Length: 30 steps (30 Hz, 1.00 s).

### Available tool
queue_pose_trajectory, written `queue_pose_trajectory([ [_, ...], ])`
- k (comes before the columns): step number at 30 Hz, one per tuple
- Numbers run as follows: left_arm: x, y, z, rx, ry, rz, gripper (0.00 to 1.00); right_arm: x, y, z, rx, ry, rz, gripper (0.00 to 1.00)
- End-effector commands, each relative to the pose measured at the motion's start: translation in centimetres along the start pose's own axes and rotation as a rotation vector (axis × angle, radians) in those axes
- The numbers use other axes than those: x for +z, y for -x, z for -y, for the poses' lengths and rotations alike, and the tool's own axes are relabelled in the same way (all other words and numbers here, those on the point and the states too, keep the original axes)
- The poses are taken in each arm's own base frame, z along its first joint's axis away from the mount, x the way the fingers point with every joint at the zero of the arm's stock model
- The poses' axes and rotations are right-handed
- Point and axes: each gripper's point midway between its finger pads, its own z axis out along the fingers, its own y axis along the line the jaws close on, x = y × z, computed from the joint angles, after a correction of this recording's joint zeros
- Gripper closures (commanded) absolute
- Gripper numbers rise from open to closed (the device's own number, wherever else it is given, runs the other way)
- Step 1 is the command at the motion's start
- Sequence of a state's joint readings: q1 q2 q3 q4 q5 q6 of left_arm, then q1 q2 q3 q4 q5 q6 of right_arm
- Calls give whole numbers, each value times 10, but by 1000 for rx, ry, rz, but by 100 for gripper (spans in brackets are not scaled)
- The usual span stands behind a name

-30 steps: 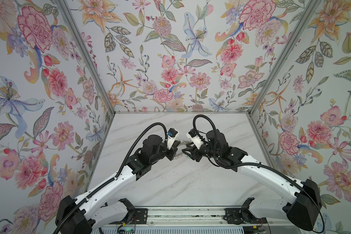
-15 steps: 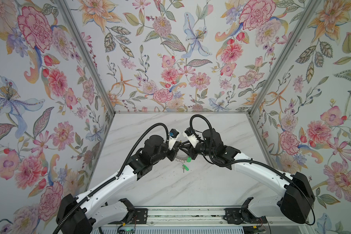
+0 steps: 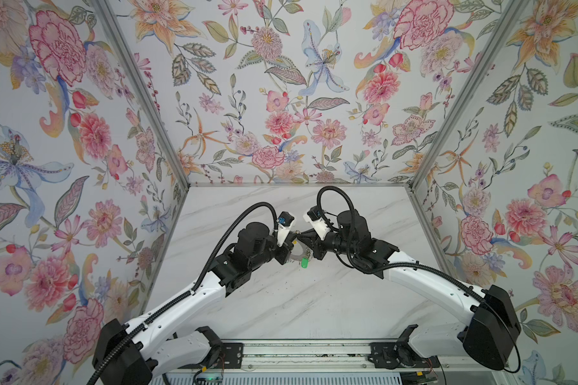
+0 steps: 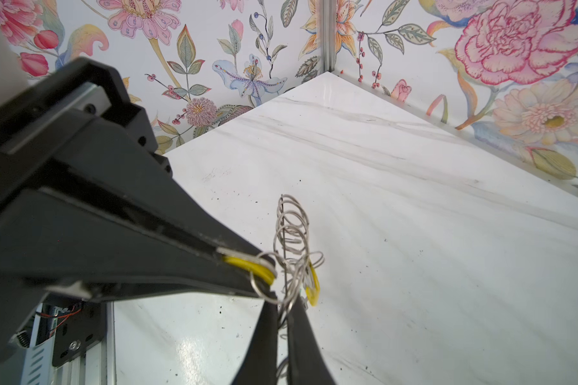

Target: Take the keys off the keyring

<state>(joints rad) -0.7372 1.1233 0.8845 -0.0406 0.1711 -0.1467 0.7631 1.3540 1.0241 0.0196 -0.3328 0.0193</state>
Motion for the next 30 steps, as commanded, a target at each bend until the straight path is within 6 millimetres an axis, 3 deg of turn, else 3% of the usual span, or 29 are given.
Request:
queue_pose_trajectory([
  [1,-4,25,3,-4,-8,61,98,-8,8,3,-19,-13,32,95],
  [9,-6,17,-20,0,125,-11,98,-19,2,-4,-51,-3,30,98],
  [16,3,1,-31,-10,188,-98,97,-28,1,-9,-100,-32,43,98],
  [30,15,-20,-28,-49,166,-179,95,-56,21,-15,-166,-111,160,100],
])
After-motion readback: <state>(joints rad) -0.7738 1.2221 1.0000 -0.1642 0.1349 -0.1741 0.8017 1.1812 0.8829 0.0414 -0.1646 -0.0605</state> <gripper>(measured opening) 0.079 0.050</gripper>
